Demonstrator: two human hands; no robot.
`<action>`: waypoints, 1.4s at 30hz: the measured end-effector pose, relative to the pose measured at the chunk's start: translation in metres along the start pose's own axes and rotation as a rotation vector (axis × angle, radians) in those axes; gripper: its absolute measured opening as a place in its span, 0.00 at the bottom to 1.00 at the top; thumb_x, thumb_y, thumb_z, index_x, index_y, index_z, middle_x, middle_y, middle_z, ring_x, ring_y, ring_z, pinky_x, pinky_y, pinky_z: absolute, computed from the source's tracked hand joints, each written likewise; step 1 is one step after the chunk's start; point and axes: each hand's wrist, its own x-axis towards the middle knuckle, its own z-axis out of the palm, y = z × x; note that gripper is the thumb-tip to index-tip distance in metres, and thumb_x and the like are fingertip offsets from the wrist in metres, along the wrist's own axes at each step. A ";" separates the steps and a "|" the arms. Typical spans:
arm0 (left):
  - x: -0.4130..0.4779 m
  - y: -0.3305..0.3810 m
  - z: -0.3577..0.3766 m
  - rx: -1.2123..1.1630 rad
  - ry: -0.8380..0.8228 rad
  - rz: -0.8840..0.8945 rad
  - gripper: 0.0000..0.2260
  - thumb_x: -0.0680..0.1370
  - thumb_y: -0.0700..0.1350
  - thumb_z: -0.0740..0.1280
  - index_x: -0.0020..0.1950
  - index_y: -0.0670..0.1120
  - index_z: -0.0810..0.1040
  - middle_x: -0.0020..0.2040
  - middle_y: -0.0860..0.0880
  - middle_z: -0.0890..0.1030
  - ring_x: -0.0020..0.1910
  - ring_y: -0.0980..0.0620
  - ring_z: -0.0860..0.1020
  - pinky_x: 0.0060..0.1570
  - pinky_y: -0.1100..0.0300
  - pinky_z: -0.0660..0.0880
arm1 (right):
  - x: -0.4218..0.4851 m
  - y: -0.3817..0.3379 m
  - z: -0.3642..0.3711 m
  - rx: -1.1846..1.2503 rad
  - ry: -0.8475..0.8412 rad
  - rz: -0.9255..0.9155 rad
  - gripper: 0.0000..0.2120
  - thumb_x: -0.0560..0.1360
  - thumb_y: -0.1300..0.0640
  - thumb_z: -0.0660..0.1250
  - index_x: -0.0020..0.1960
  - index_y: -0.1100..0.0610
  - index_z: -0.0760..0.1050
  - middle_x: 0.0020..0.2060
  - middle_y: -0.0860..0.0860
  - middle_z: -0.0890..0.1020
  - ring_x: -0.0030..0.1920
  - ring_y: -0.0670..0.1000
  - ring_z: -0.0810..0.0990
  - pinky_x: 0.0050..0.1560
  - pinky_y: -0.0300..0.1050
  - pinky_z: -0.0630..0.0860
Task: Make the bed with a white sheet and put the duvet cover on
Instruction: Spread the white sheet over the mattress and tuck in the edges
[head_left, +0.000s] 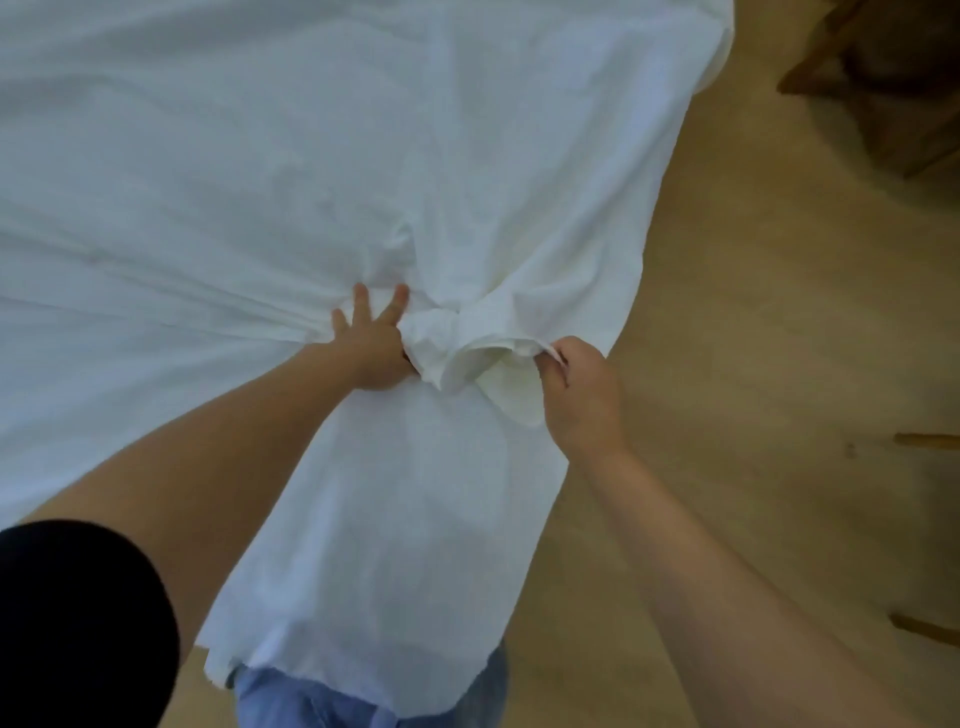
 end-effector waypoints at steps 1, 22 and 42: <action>-0.002 0.003 0.000 -0.014 -0.002 -0.029 0.30 0.79 0.60 0.56 0.77 0.57 0.47 0.77 0.53 0.34 0.72 0.36 0.31 0.69 0.37 0.37 | 0.003 0.003 -0.009 -0.015 -0.051 -0.044 0.17 0.79 0.58 0.61 0.32 0.53 0.61 0.30 0.46 0.66 0.31 0.46 0.64 0.33 0.41 0.59; -0.101 0.265 -0.088 -2.092 0.816 -0.622 0.14 0.77 0.47 0.64 0.62 0.45 0.71 0.54 0.55 0.78 0.51 0.58 0.77 0.48 0.63 0.73 | 0.056 -0.005 -0.188 -0.063 -0.667 -0.213 0.18 0.78 0.58 0.62 0.32 0.54 0.60 0.27 0.46 0.63 0.25 0.43 0.61 0.26 0.35 0.60; -0.022 0.346 -0.237 -2.452 0.951 -0.568 0.17 0.76 0.54 0.66 0.61 0.47 0.73 0.57 0.48 0.77 0.56 0.49 0.76 0.50 0.54 0.74 | 0.226 -0.024 -0.296 0.146 -0.627 -0.206 0.11 0.80 0.56 0.55 0.39 0.53 0.65 0.34 0.48 0.70 0.33 0.46 0.68 0.31 0.35 0.66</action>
